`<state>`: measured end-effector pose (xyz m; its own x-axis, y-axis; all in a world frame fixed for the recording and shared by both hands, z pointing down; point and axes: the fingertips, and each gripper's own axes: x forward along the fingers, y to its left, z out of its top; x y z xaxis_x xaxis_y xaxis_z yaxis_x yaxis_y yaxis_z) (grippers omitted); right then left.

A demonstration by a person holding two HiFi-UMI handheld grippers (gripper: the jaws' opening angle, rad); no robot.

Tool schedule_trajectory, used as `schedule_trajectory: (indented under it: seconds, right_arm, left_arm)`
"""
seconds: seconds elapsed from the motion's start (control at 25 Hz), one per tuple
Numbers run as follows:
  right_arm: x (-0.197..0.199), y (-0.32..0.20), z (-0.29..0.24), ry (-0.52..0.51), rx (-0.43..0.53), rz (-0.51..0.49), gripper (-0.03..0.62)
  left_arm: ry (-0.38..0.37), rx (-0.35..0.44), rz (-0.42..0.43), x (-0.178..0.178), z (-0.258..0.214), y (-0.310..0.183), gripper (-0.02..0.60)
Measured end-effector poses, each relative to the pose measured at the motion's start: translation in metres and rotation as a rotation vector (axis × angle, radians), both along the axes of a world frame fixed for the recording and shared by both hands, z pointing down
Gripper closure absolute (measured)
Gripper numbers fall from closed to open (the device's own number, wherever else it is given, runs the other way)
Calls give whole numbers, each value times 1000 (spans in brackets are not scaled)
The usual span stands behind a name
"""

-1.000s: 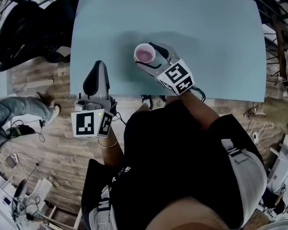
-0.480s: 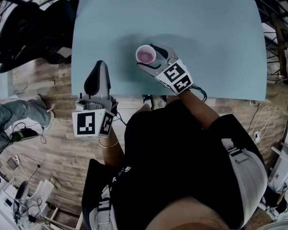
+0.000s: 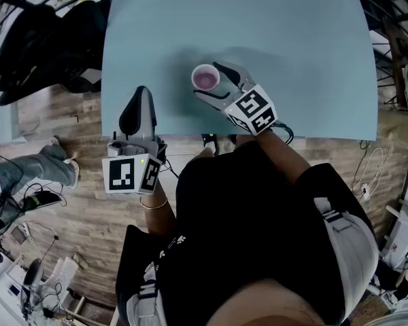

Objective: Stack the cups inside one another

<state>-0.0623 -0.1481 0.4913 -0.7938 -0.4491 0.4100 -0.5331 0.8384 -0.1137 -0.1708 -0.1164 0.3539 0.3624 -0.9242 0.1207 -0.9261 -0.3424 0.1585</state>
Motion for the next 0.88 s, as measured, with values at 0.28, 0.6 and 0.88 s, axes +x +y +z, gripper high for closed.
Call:
schedule_trajectory:
  seconds: [0.28,0.6,0.88]
  right_arm:
    - [15,-4,-36,-136,34,83,283]
    - [51,-5,-78,-278,151,197,516]
    - [88,-6,-108,-348,220,291,582]
  left_arm:
    - [1,0,43,11,1,-5,591]
    - [-5,5,116,36,0,-14,592]
    - [-14,25,194,65,-5,-23,592]
